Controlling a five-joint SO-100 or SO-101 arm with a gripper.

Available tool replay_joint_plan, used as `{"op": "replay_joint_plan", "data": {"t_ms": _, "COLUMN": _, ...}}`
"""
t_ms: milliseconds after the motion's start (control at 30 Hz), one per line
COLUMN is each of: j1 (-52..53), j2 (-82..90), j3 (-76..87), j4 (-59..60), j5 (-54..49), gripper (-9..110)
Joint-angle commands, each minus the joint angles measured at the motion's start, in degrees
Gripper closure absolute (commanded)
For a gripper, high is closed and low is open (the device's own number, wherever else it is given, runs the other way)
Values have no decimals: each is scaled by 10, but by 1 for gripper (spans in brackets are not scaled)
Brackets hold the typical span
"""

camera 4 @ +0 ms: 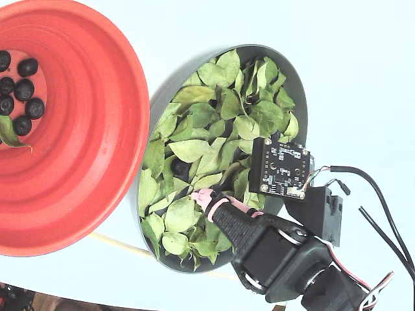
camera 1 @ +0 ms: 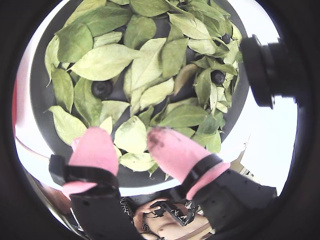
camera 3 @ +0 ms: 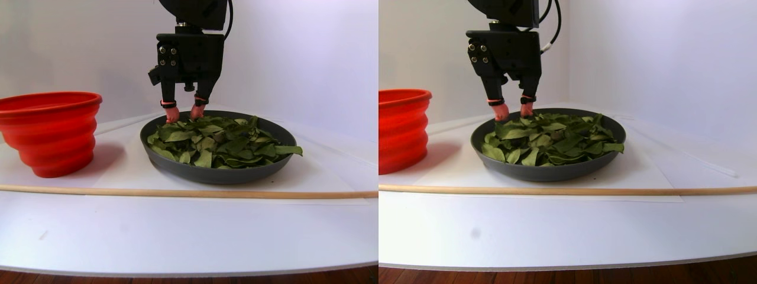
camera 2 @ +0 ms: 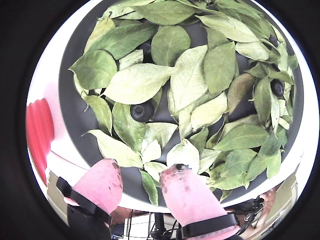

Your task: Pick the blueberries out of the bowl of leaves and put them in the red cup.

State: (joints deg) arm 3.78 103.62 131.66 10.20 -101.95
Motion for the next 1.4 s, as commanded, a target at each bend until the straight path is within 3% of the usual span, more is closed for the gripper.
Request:
{"op": "replay_joint_plan", "data": {"t_ms": 0, "j1": -4, "j2": 0, "j3": -3, "j4": -13, "j5": -4, "gripper": 87}}
{"op": "replay_joint_plan", "data": {"t_ms": 1367, "j1": -6, "j2": -151, "j3": -75, "j4": -128, "j5": -11, "gripper": 85}}
